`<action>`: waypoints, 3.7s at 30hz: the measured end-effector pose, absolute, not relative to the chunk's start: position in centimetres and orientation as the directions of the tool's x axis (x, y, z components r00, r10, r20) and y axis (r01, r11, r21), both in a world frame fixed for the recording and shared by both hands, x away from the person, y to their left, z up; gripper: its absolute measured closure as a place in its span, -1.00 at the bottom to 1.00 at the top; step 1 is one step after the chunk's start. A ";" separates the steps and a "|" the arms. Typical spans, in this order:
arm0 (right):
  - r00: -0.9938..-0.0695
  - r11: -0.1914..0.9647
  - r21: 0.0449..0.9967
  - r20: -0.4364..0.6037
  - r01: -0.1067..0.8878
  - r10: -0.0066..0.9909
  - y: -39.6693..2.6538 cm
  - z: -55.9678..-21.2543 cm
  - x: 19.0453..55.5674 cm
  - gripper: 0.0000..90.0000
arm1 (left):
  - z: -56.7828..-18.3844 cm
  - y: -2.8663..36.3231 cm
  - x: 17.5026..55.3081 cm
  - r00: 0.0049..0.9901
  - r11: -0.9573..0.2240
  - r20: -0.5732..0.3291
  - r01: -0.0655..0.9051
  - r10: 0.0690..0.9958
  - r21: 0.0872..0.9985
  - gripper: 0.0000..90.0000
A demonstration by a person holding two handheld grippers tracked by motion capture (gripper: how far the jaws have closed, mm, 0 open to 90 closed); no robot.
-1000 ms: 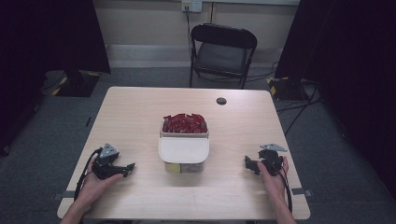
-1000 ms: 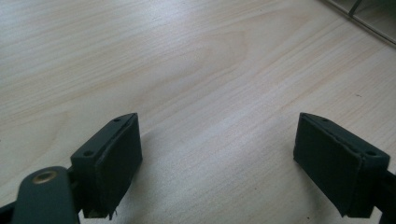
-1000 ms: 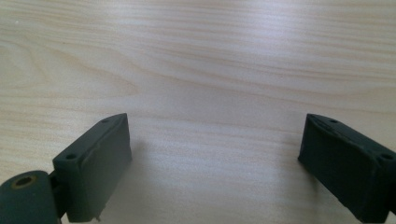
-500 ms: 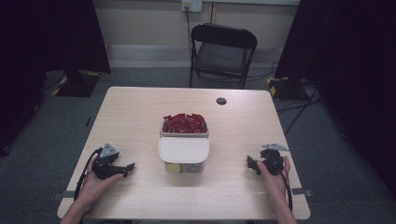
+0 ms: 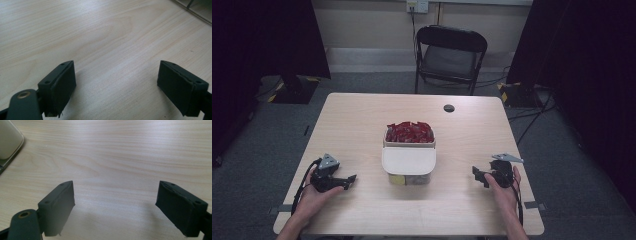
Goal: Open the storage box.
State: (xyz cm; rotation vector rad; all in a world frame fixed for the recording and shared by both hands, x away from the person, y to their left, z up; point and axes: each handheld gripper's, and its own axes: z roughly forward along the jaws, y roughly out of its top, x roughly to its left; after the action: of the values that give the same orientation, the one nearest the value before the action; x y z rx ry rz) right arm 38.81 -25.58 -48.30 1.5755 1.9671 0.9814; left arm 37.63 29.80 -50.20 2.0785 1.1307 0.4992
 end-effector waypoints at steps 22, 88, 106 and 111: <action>-0.392 0.175 0.792 0.087 0.585 0.916 -22.4 -45.7 37.2 -0.64 | -50.2 29.8 37.6 0.543 -0.367 0.001 0.566 0.840 0.738 -0.67; -0.638 0.317 0.814 0.083 0.487 0.766 -12.7 -44.2 35.8 -0.68 | -50.2 29.8 37.6 0.543 -0.367 0.001 0.566 0.840 0.738 -0.67; -0.640 0.301 0.823 0.096 0.481 0.763 -12.9 -43.6 36.0 -0.69 | -50.2 29.8 37.6 0.543 -0.367 0.001 0.566 0.840 0.738 -0.67; -0.639 0.297 0.824 0.099 0.483 0.763 -12.9 -43.6 36.0 -0.69 | -50.2 29.8 37.6 0.543 -0.366 0.000 0.567 0.840 0.738 -0.67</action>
State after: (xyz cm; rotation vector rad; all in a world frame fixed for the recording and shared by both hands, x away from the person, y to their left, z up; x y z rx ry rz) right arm 35.98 -12.90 -43.62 1.1273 2.2584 1.2660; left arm 37.63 29.80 -50.20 2.0773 1.1311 0.4984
